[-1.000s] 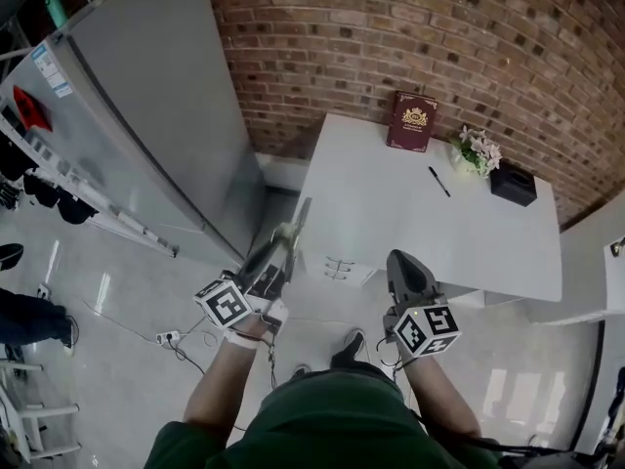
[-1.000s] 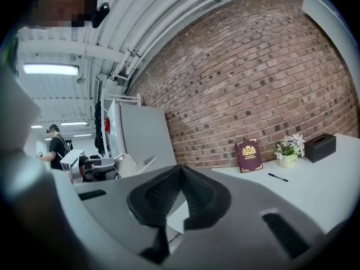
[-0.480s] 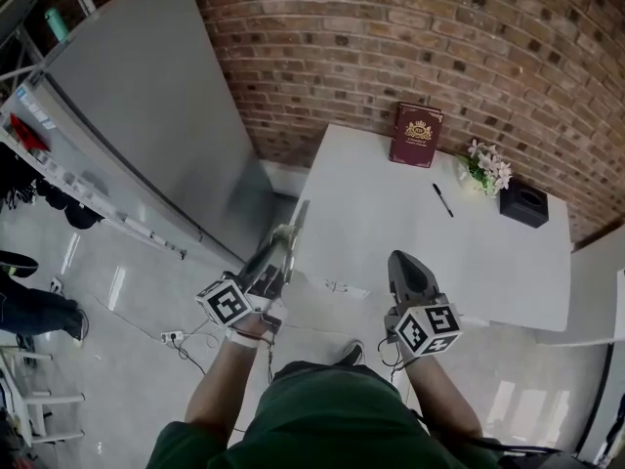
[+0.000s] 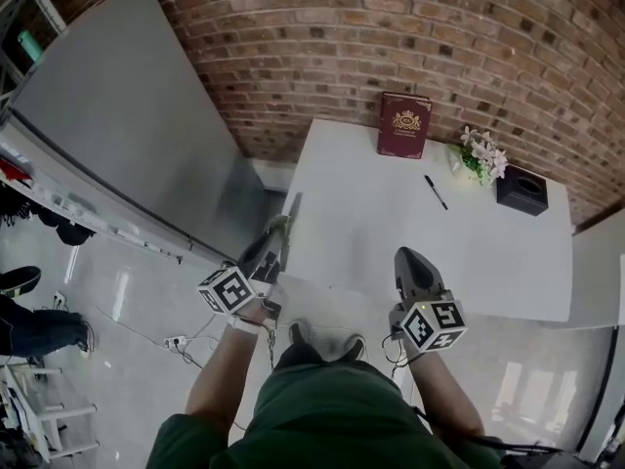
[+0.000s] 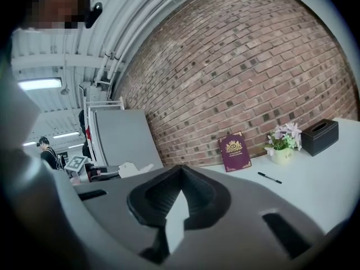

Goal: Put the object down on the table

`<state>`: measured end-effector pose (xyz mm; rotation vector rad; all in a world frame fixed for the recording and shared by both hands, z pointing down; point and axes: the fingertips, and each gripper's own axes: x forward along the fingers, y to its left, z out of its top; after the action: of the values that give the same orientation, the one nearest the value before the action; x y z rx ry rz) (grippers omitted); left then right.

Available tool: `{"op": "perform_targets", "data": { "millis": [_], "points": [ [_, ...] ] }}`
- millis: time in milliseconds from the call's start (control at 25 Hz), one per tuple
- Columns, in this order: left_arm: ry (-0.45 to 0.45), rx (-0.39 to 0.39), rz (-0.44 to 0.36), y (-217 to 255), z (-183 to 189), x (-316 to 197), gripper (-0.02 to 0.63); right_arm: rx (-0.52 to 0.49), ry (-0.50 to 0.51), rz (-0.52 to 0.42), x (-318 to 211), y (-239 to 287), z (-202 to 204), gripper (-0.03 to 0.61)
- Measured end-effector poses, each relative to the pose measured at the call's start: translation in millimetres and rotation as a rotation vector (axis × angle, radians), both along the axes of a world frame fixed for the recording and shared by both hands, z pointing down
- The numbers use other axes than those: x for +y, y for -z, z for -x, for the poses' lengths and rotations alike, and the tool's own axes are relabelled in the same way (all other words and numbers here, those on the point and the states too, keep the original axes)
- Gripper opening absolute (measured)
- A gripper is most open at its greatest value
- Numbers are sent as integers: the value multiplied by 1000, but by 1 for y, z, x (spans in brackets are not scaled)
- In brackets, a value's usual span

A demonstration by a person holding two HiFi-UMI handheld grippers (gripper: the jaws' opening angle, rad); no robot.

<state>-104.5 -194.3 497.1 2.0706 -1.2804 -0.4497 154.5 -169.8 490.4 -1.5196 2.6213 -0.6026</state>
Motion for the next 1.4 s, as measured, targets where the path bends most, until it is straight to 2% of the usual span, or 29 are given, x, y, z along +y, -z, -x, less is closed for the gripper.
{"op": "perform_targets", "data": {
  "millis": [440,640,960,1080,1400],
  "points": [
    [-100,-223,125,-91,14,-88,48,91,-163,16,-28,5,2,3],
    [-174,-247,165,-126,17,-123,39,127,-210,46,-35,0,23,2],
    [-306,-267,230,-180,0,-163,38,170,-304,99,-32,-13,38,3],
    [-339,-310,229,-192,-5,-177,38,184,-342,118,-28,-16,39,3],
    [-421,-491,211,-227,-20,-195,38,207,-401,163,-15,-25,40,3]
  ]
}}
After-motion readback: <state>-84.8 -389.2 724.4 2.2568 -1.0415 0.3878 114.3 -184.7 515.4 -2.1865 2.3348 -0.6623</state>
